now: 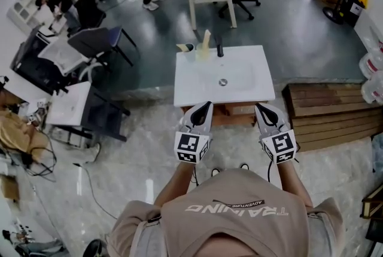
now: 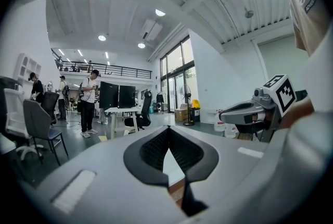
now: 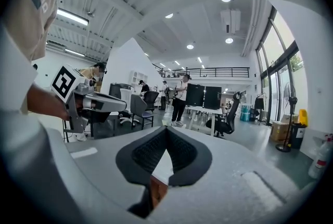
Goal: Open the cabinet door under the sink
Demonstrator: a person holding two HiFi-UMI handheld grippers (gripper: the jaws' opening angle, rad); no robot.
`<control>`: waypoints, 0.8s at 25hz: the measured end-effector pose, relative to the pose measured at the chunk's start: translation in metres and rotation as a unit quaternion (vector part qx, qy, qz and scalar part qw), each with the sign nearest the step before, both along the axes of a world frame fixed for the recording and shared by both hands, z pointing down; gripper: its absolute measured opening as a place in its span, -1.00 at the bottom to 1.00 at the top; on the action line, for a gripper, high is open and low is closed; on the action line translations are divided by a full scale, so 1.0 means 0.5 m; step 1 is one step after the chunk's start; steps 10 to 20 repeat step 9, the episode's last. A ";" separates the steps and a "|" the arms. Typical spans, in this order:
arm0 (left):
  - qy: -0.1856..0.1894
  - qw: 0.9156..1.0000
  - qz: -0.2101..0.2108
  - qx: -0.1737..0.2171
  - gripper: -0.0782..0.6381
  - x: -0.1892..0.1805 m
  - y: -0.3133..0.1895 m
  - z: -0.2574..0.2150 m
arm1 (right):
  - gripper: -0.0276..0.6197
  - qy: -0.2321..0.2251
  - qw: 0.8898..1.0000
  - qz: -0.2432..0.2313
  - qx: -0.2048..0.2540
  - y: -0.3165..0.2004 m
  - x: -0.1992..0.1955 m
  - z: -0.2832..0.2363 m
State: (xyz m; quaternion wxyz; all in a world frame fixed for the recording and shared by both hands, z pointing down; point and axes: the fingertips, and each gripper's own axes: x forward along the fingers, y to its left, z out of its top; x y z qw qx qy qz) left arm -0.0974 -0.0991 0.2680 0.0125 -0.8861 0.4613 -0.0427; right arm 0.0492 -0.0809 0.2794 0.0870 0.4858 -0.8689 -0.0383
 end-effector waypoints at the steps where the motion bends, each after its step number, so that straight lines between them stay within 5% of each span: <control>1: 0.002 1.000 0.001 0.002 -0.73 0.002 0.001 -0.003 | -0.91 0.002 1.000 -0.001 0.001 0.000 0.001 -0.002; 20: -0.002 1.000 -0.017 0.008 -0.73 -0.039 0.019 -0.002 | -0.91 -0.008 1.000 -0.014 -0.002 0.014 -0.030 0.017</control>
